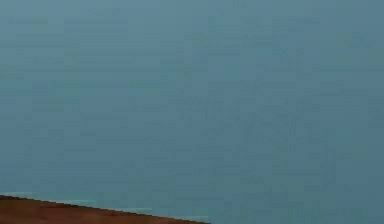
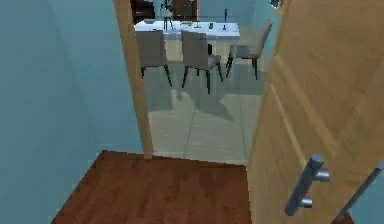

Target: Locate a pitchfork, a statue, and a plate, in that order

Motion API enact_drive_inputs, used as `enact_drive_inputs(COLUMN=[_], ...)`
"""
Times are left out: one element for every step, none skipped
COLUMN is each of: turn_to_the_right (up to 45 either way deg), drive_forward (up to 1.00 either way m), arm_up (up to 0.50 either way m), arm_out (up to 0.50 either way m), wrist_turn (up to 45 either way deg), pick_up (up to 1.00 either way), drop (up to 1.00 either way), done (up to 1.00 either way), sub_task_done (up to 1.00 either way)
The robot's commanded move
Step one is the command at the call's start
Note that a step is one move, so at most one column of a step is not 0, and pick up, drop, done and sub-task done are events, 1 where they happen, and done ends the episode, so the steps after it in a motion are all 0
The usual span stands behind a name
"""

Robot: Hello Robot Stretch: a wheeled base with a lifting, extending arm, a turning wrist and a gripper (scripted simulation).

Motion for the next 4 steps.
enact_drive_inputs(turn_to_the_right=[-42.0,0.0,-39.0,0.0], drive_forward=[0.00,0.75,0.00,1.00], arm_up=[0.00,0.00,0.00,0.00], arm_out=[0.00,0.00,0.00,0.00], wrist_turn=[0.0,0.0,0.0,0.0], pick_up=[0.00,0.00,0.00,0.00], drop=[0.00,0.00,0.00,0.00], done=[0.00,0.00,0.00,0.00], sub_task_done=[0.00,0.00,0.00,0.00])
